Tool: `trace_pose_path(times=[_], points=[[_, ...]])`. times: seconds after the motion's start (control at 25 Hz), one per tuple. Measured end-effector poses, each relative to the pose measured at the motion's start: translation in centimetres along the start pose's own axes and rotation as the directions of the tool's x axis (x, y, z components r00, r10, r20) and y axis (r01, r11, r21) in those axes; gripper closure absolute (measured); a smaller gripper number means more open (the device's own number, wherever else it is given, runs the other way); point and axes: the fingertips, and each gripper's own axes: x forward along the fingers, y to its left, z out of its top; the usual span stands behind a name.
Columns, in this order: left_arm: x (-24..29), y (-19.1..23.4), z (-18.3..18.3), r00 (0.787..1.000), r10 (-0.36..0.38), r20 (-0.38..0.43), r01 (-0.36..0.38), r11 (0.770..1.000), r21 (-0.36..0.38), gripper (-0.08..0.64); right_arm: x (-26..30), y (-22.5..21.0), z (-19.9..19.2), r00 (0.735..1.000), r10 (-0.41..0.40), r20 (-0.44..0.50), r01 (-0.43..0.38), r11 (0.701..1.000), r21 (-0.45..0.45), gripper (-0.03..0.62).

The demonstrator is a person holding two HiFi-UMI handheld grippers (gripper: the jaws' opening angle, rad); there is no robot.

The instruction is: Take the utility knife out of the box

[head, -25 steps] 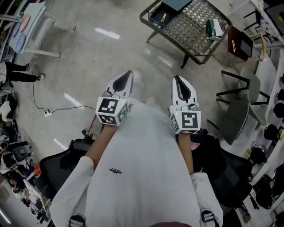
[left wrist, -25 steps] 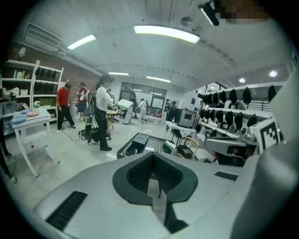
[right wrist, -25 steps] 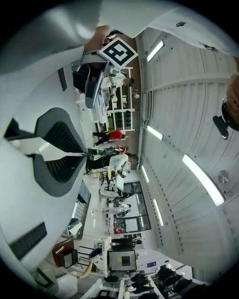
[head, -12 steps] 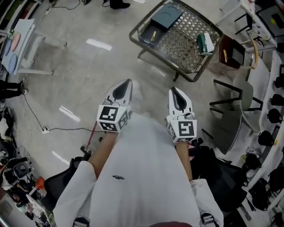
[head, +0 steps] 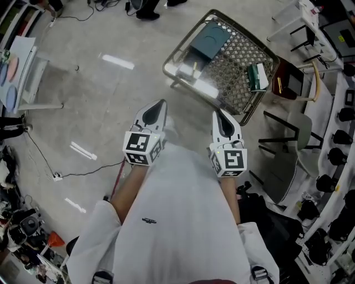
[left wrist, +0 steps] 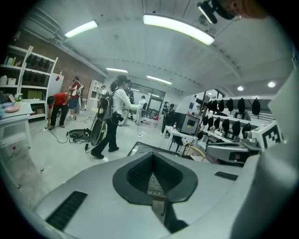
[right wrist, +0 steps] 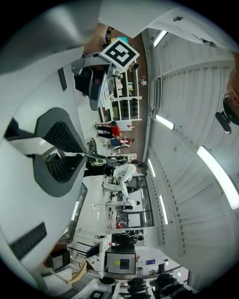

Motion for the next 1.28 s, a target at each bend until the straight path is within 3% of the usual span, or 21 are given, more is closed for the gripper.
trace_pose_path(times=[0.52, 0.8, 1.04, 1.16, 1.28], points=[[6.3, 7.4, 4.7, 0.999, -0.045, 0.003, 0.045, 0.999, -0.004, 0.56, 11.2, -1.1, 1.8, 0.998, -0.025, -0.058, 0.025, 1.0, 0.0, 0.591], [7.9, 8.0, 5.0, 0.998, -0.051, -0.021, 0.051, 0.999, -0.012, 0.56, 14.1, -2.1, 0.7, 0.992, -0.016, -0.123, 0.021, 0.999, 0.038, 0.591], [8.8, 7.5, 4.2, 0.999, -0.036, -0.036, 0.035, 0.999, -0.025, 0.56, 15.8, -2.8, -1.6, 0.982, 0.036, -0.186, -0.03, 0.999, 0.039, 0.591], [9.5, 7.2, 3.2, 0.998, -0.033, -0.059, 0.031, 0.999, -0.032, 0.56, 17.1, -3.3, -3.5, 0.971, 0.057, -0.231, -0.048, 0.998, 0.043, 0.519], [10.0, 6.8, 2.1, 0.996, -0.03, -0.081, 0.026, 0.998, -0.049, 0.56, 18.2, -3.9, -5.3, 0.96, 0.065, -0.273, -0.057, 0.998, 0.034, 0.506]])
